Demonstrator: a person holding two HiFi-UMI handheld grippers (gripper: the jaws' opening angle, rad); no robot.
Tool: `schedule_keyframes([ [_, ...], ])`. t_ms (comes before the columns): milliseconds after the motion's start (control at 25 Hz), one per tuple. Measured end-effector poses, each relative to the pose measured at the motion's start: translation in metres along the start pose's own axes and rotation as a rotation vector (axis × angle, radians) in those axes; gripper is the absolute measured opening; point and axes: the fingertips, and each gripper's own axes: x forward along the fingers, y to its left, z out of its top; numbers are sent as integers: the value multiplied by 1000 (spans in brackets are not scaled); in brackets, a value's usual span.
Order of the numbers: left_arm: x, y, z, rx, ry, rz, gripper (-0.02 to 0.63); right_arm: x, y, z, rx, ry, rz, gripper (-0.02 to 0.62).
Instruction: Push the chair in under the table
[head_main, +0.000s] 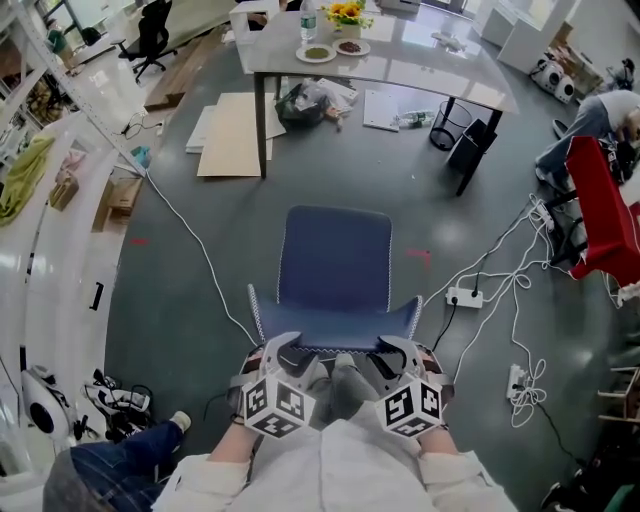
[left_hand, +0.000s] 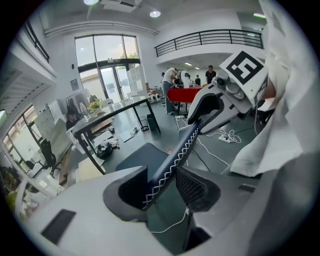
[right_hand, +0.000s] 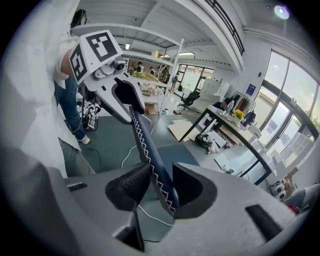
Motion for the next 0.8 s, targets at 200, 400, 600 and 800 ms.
schedule_keyframes([
  [200,0,2,2,-2,-15,-6,179,5,-2,-1,36,3,36,129],
  [400,-2,3,2,-10,-24,-25,179,6,-2,1,52,-3,52,135],
  [600,8,19,6,-19,-23,-4,181,19,-17,6,30,2,23,133],
  [800,19,41,15,-31,-24,-5,181,32,-41,15,24,-6,13,135],
])
